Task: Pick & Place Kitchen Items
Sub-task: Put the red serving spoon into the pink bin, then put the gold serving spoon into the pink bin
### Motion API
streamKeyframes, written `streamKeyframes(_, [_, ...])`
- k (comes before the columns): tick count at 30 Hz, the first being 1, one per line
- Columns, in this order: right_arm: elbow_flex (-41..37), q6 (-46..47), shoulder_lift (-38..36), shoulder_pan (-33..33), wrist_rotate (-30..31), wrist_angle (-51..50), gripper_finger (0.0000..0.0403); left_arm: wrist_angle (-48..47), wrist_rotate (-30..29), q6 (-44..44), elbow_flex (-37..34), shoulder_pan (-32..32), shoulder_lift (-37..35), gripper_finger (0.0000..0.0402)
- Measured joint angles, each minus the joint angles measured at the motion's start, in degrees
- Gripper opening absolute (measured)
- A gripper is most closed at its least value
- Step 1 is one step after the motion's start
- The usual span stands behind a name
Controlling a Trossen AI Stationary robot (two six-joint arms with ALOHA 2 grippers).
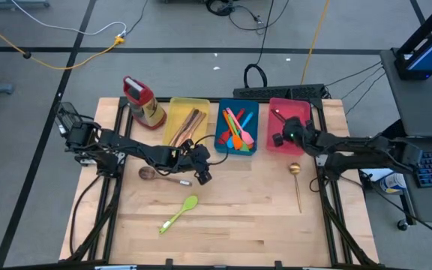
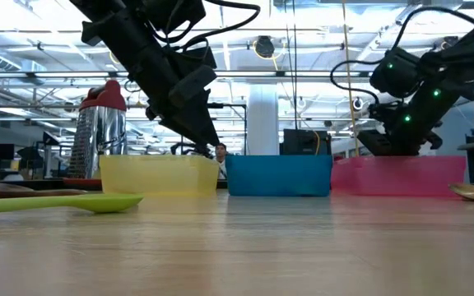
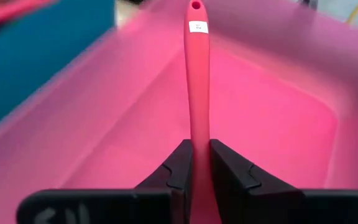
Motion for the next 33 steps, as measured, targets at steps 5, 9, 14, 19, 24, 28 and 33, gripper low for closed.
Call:
streamKeyframes(5, [0.0, -0.4, 2.3, -3.1, -3.3, -0.1, 0.0035, 0.0, 0.0, 0.1, 0.0, 0.0, 0.0, 0.0196])
streamKeyframes(9, [0.0, -2.6, 4.4, -4.3, -4.8, -0.1, 0.0043, 0.0, 0.0, 0.3, 0.0, 0.0, 0.0, 0.0196])
streamKeyframes(14, [0.0, -3.5, 6.7, -4.7, -4.9, 0.0, 0.0046, 0.0, 0.0, 0.3, 0.0, 0.0, 0.0, 0.0196])
streamKeyframes(19, [0.0, -4.4, 7.1, -4.7, -4.8, 0.9, 0.0058, 0.0, -0.1, 1.1, 0.0, 0.0, 0.0, 0.0196])
streamKeyframes(24, [0.0, -6.1, 7.1, -4.7, -4.7, 2.0, 0.0093, 0.0, -0.1, 1.1, 0.0, 0.0, 0.0, 0.0196])
streamKeyframes(28, [0.0, -6.8, 6.5, -4.3, -4.8, 5.6, 0.0121, 0.0, -0.1, 1.1, 0.0, 0.0, 0.0, 0.0196])
streamKeyframes(33, [0.0, -10.4, 2.2, -1.4, -3.2, 10.0, 0.0131, 0.0, -0.1, 1.4, 0.0, 0.0, 0.0, 0.0196])
